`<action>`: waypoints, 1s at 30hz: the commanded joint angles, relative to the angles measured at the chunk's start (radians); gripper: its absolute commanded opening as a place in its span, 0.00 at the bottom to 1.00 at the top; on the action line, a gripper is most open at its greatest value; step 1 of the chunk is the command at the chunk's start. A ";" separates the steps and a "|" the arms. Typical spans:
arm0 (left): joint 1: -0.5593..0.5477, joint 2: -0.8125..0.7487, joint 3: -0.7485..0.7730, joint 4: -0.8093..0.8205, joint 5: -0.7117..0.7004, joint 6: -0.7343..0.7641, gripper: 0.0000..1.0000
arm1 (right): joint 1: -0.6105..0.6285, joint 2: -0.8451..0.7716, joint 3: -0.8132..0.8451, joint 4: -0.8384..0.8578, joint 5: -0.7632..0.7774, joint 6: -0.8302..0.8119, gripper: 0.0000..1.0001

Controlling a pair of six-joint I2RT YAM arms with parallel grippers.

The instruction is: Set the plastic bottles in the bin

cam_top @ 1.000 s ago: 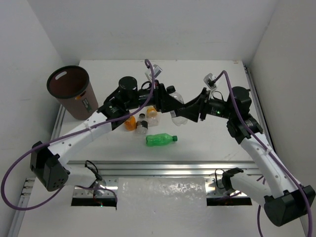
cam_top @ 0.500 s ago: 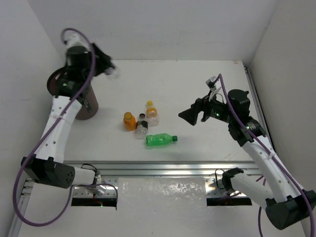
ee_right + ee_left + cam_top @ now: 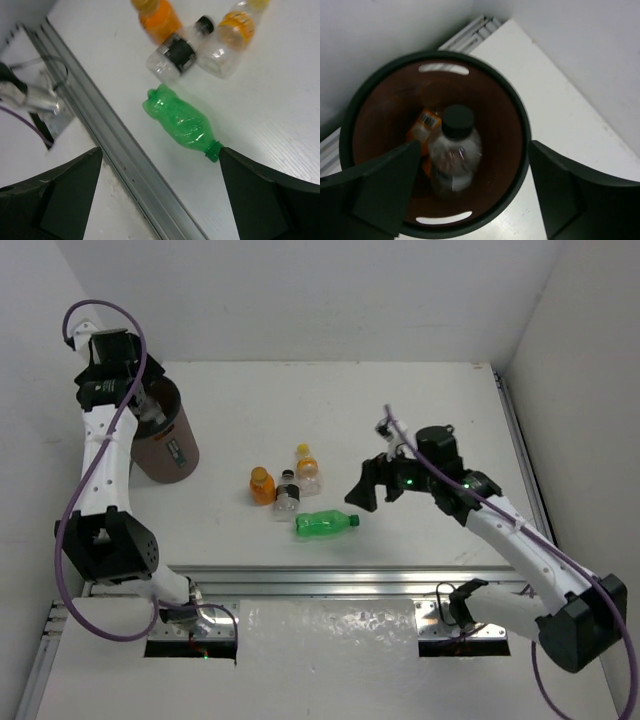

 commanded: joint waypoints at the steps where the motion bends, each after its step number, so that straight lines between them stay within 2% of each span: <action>1: 0.002 -0.062 0.006 0.016 0.012 0.002 0.89 | 0.196 0.076 0.093 -0.028 0.197 -0.180 0.99; 3: 0.001 -0.116 -0.016 0.025 0.010 0.008 0.92 | 0.288 0.149 0.152 -0.079 0.291 -0.279 0.99; 4: 0.001 -0.133 -0.027 0.022 0.013 0.024 0.95 | 0.306 0.226 0.166 -0.090 0.355 -0.310 0.99; 6: 0.001 -0.188 -0.043 0.014 0.058 0.043 0.96 | 0.339 0.307 0.201 -0.090 0.391 -0.399 0.99; 7: -0.002 -0.212 -0.082 0.027 0.088 0.075 0.96 | 0.346 0.389 0.218 -0.095 0.437 -0.424 0.99; 10: -0.009 -0.323 -0.201 0.048 0.156 0.095 0.96 | 0.374 0.494 0.256 -0.085 0.508 -0.510 0.99; 14: -0.016 -0.488 -0.355 0.106 0.231 0.109 0.98 | 0.379 0.621 0.272 -0.078 0.461 -0.574 0.95; 20: -0.024 -0.547 -0.461 0.125 0.305 0.123 0.99 | 0.377 0.664 0.184 -0.041 0.312 -0.582 0.86; 22: -0.027 -0.549 -0.484 0.133 0.342 0.124 0.99 | 0.379 0.692 0.170 -0.007 0.301 -0.578 0.81; 23: -0.027 -0.549 -0.490 0.133 0.360 0.124 0.99 | 0.379 0.698 0.164 -0.003 0.292 -0.575 0.66; 25: -0.038 -0.561 -0.501 0.125 0.375 0.132 0.99 | 0.389 0.672 0.146 -0.010 0.281 -0.553 0.52; 28: -0.085 -0.590 -0.507 0.123 0.389 0.132 0.99 | 0.399 0.544 0.089 0.010 0.315 -0.529 0.43; 30: -0.113 -0.599 -0.487 0.105 0.469 0.132 0.99 | 0.397 0.465 0.055 -0.015 0.327 -0.501 0.39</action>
